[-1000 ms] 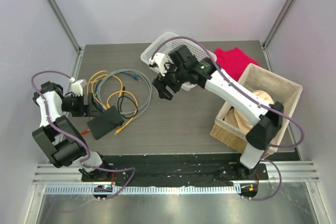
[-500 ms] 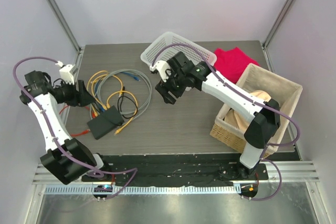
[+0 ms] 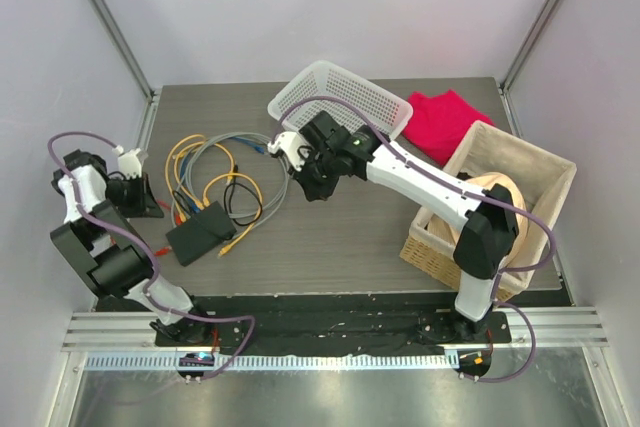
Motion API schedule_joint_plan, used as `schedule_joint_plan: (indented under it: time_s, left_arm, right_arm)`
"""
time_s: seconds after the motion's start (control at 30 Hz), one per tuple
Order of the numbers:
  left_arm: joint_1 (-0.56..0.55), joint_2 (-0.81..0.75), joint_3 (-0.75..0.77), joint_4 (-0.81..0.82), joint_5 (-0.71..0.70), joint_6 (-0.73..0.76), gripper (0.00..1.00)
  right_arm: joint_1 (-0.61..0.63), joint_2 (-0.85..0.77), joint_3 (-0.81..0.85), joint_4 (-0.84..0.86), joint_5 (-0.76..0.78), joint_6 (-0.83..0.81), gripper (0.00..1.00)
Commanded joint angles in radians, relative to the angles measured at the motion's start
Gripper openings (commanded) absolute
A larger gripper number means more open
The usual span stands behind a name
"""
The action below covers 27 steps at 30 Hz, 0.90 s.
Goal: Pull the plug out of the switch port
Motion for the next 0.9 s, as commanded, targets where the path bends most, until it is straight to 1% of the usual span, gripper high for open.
schedule_joint_plan:
  time_s: [0.0, 0.2, 0.4, 0.53, 0.73, 0.87]
  left_arm:
    - [0.04, -0.004, -0.016, 0.121, 0.003, -0.096, 0.0]
    - [0.04, 0.033, -0.079, 0.234, -0.128, -0.076, 0.0]
    - [0.028, 0.111, -0.087, 0.297, -0.137, -0.083, 0.0]
    - [0.001, 0.133, -0.119, 0.34, -0.139, -0.082, 0.0]
    - [-0.081, 0.118, -0.183, 0.342, -0.111, -0.073, 0.0]
    - [-0.185, 0.069, -0.247, 0.328, -0.114, -0.082, 0.0]
  right_arm:
    - [0.013, -0.004, 0.003, 0.02, 0.006, 0.004, 0.01]
    - [0.015, 0.013, -0.009, 0.03, 0.026, 0.011, 0.01]
    - [0.021, 0.062, -0.032, 0.041, 0.031, 0.091, 0.01]
    - [0.03, 0.084, -0.046, 0.06, 0.049, 0.1, 0.01]
    - [0.03, 0.082, -0.061, 0.078, 0.1, 0.085, 0.01]
    - [0.03, 0.061, -0.1, 0.092, 0.133, 0.076, 0.01]
